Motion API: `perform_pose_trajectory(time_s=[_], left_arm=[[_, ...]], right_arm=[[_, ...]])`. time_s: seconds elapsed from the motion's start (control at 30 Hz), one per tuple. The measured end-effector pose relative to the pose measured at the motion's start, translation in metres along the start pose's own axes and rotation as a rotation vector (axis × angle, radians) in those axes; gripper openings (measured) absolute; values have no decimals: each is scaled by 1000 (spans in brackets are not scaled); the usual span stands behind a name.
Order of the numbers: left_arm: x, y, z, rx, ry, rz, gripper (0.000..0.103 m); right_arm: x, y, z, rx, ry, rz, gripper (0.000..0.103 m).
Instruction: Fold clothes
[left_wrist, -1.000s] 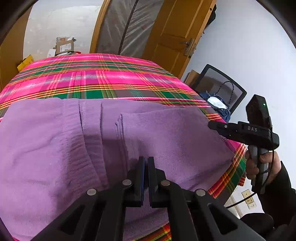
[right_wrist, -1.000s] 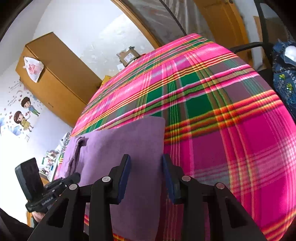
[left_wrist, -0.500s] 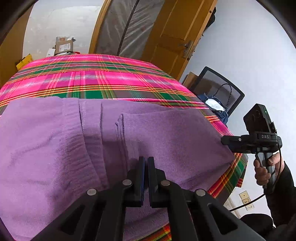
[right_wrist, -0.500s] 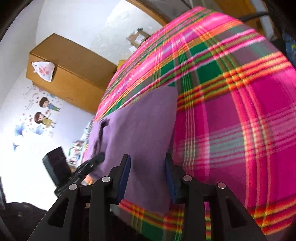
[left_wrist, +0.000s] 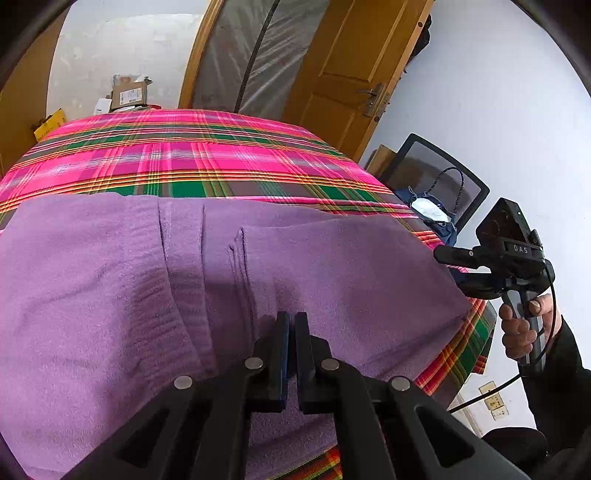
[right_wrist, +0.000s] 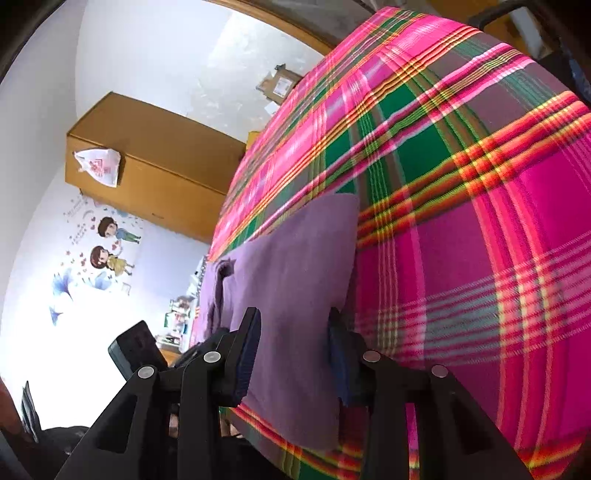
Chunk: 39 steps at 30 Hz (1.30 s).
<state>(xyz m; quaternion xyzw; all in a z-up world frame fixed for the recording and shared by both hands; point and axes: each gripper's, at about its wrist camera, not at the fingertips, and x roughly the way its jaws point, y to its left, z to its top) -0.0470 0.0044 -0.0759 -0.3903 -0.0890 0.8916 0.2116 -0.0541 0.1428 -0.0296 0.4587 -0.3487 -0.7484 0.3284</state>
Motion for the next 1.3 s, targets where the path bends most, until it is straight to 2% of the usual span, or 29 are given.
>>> perform_pose_trajectory(time_s=[0.2,0.27,0.33,0.53,1.0,1.3], left_arm=[[1,0,1,-1,4,0,2],[1,1,1,-1,4,1,2],[1,1,1,-3,1,0,2],[1,-1,1,-10,-4,11,2],[1,-6,5,-27,22,49,2],[-11,-1,11,-54,-14,75,2]], right_arm=[[-1,5,-5,-27,13,15,38],[-2,8,-6,-40,6,12,35],[-3,11,-6,-54,-1,8,23],[-6,21,-8,-95,-21,-1,15],[-15,55,-9,-178,-107,117,13],[-15,86,1,-236,-131,186,12]])
